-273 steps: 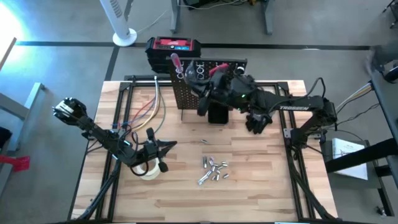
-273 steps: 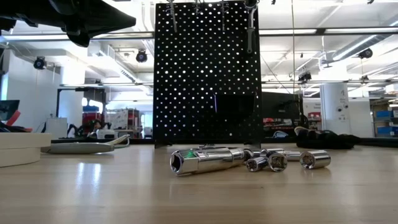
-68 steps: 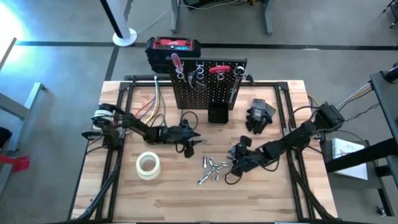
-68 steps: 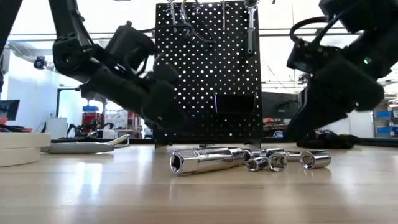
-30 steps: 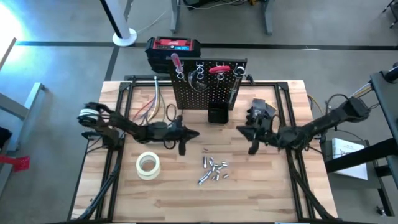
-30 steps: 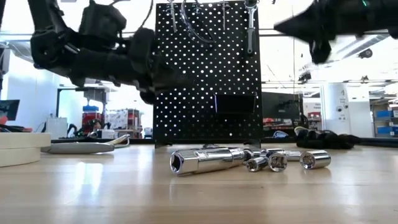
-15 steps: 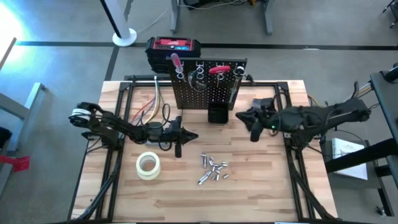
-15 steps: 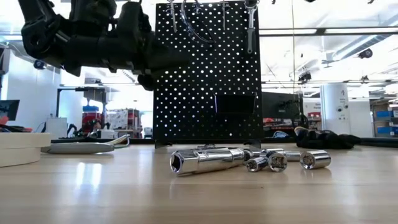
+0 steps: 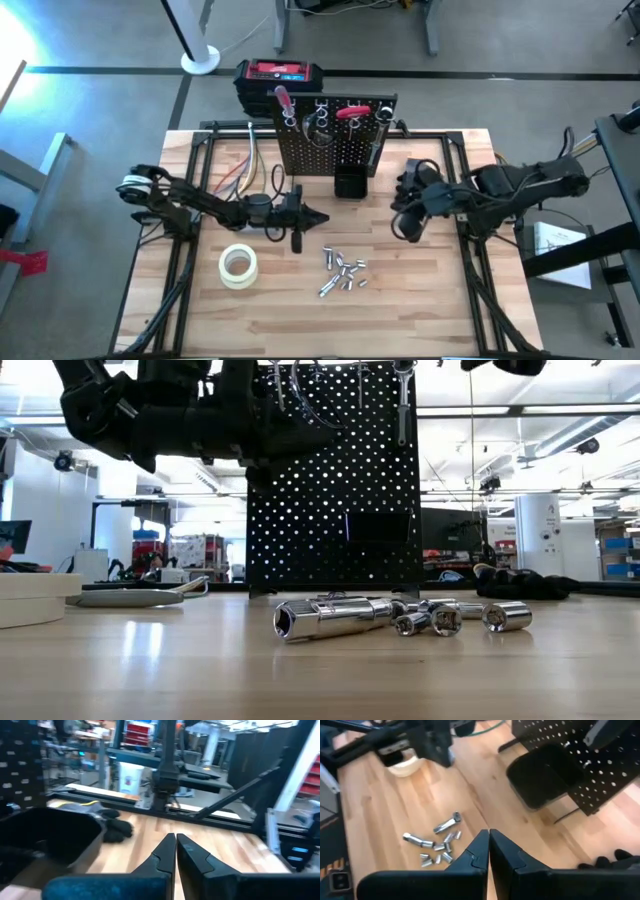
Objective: Hang tools onto peg board
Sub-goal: Put the cutter into the black bin on the peg board
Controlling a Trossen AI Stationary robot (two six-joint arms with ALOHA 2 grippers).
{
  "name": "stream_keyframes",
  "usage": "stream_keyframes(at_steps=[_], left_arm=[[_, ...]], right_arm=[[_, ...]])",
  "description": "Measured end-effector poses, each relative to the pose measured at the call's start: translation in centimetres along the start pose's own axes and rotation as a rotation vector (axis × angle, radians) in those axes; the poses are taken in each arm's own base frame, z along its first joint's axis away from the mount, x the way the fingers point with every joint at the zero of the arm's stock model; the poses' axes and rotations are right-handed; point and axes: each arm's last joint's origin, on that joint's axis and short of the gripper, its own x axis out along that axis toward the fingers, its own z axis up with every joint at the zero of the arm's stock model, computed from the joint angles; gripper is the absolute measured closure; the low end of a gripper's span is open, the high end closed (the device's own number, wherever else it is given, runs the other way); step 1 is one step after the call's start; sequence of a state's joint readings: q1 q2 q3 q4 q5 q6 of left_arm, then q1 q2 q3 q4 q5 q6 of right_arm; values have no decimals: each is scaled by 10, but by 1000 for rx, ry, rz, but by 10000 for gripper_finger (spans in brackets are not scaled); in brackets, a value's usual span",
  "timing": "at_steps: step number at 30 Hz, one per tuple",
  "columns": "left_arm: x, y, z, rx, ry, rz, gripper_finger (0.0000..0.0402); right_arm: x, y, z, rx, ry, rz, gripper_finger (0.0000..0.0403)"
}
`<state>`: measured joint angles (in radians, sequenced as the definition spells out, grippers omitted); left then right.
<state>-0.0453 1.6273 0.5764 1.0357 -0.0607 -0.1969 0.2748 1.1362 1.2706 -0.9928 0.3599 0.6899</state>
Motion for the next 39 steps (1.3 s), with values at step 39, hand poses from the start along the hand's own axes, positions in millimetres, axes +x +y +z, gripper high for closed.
stream_keyframes(at_steps=[39], left_arm=[[-27,-10,-33,15,288,-24,398]], right_arm=[[140,5,-16,-86,78,22,401]])
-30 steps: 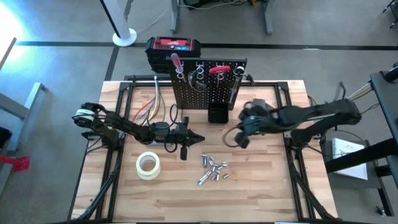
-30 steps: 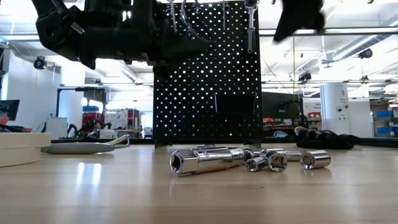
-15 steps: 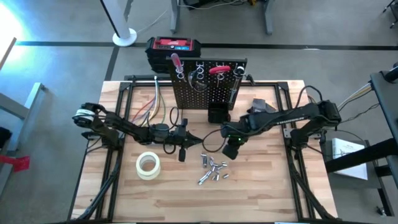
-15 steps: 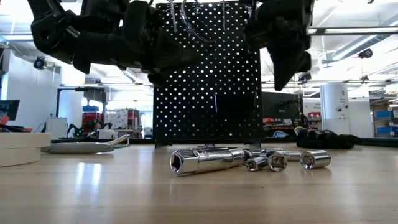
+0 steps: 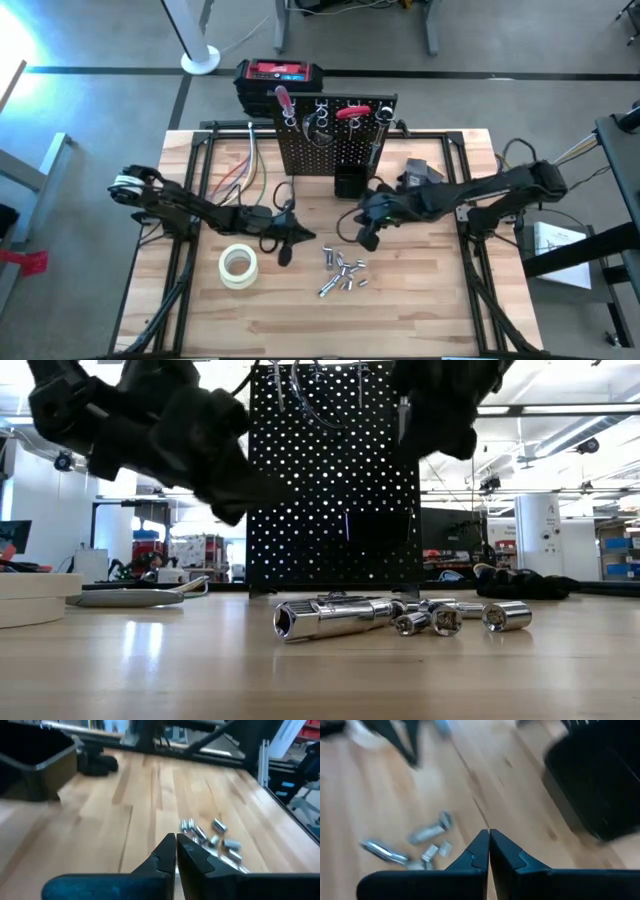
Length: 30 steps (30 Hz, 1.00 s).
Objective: Hang tools onto peg board
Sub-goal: Put the cutter into the black bin on the peg board
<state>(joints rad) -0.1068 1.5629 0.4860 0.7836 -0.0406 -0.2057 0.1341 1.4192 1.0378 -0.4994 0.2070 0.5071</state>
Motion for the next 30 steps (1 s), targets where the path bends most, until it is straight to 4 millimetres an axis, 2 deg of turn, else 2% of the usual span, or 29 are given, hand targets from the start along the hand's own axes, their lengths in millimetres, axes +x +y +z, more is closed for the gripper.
stream_keyframes(at_steps=[3,8,12,17,19,24,30], left_arm=[[-9,2,-7,-31,81,18,398],[-29,6,-19,-64,330,130,381],[-44,9,-18,-67,489,271,348],[-56,9,-10,-65,628,336,288],[-58,9,-8,-58,666,349,263],[-60,10,-13,-41,752,372,215],[-63,13,-26,-59,858,441,196]], right_arm=[[-6,1,-8,4,-95,64,401],[-7,-1,-31,-13,-154,126,401],[1,-3,-50,-26,-129,131,401],[12,-2,-67,-10,-80,124,401],[13,-2,-73,1,-70,102,401],[6,8,-78,-14,-167,96,401],[-6,22,-87,-41,-251,104,401]])
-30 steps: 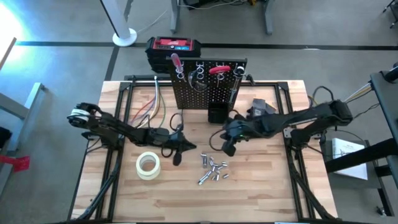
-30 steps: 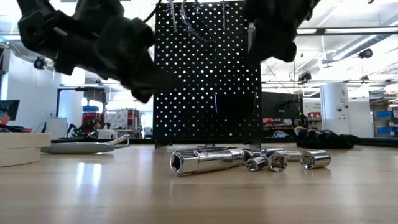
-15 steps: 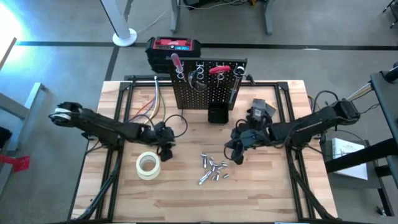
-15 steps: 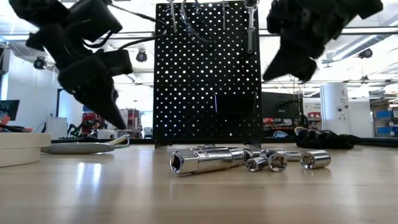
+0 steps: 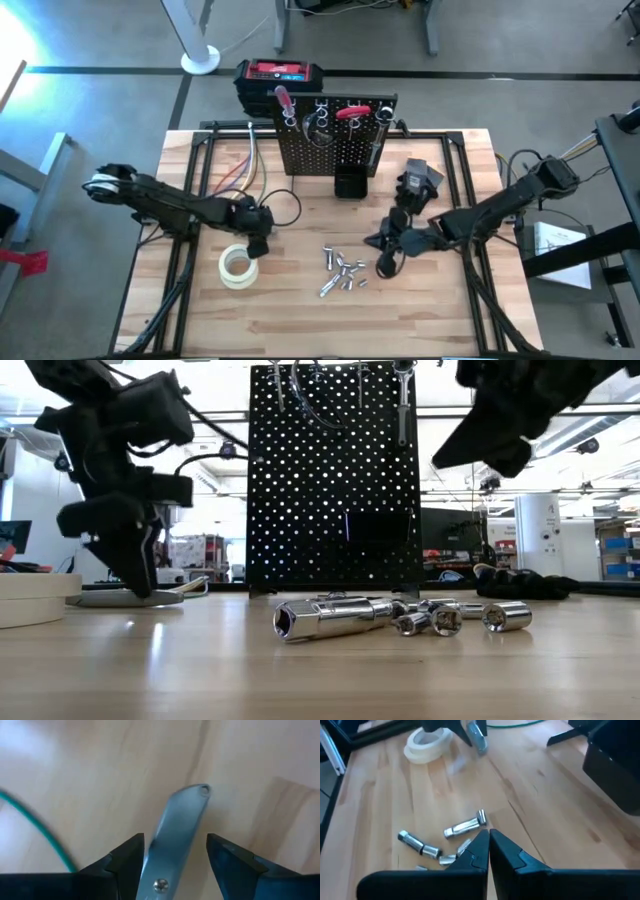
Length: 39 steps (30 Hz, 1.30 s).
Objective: Hang tools onto peg board
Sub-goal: Put the cutter into the black bin on the peg board
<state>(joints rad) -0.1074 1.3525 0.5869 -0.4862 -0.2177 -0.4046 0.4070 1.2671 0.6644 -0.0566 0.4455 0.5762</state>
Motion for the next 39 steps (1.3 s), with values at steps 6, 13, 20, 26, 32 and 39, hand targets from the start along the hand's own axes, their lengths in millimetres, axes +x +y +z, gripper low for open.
stream_keyframes(at_steps=[6,13,20,26,32,39], left_arm=[[8,1,-4,-12,52,36,196],[20,-1,-6,-4,97,49,252],[21,-2,-5,-21,83,54,287],[12,-1,2,-54,-32,23,287],[-13,-4,23,-89,-294,-85,287],[-53,-10,62,-153,-803,-271,287]], right_arm=[[-6,9,-8,-17,-1,28,401],[-8,14,-12,-4,-17,35,401],[-11,18,-13,0,-54,18,401],[-16,23,-17,-5,-82,2,401],[-22,30,-21,-9,-104,2,401],[-32,35,-23,-11,-151,-5,401]])
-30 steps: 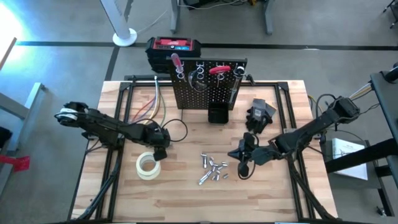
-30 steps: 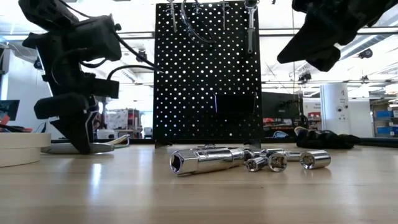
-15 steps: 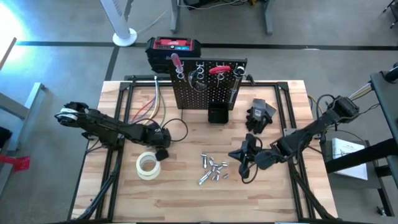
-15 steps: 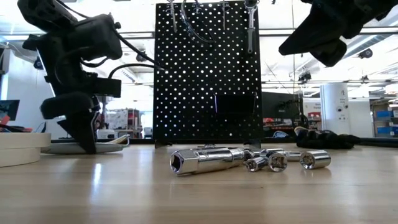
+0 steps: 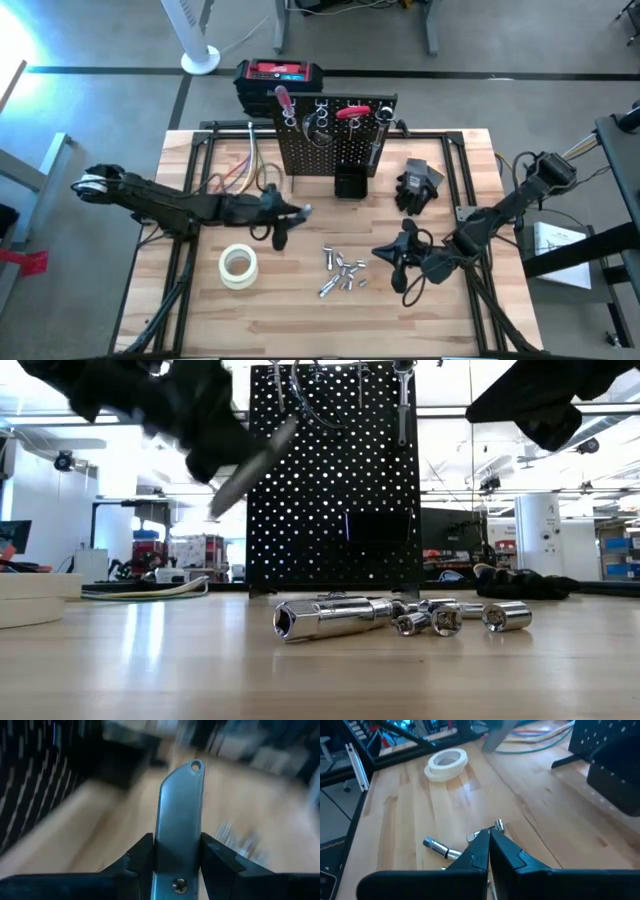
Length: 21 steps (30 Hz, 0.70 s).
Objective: Hang tools onto peg board
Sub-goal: Put the cutter into the black bin on the peg board
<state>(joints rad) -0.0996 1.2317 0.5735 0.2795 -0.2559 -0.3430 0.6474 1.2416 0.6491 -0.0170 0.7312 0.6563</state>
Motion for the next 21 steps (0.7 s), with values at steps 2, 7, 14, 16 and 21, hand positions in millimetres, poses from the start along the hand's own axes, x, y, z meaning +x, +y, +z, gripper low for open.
stream_keyframes(at_steps=[2,7,14,16,21], left_arm=[[2,-3,13,-64,-132,-34,287],[12,-4,22,-59,-181,-24,287],[34,-16,38,48,-251,-26,287],[40,-20,45,64,-306,-35,287],[53,-26,53,95,-386,-46,287]], right_arm=[[-3,1,1,2,-12,4,401],[-11,5,-1,4,-32,9,401],[-23,13,-8,-2,-71,6,401],[-27,16,-10,-4,-85,4,401],[-36,21,-16,20,-100,16,401]])
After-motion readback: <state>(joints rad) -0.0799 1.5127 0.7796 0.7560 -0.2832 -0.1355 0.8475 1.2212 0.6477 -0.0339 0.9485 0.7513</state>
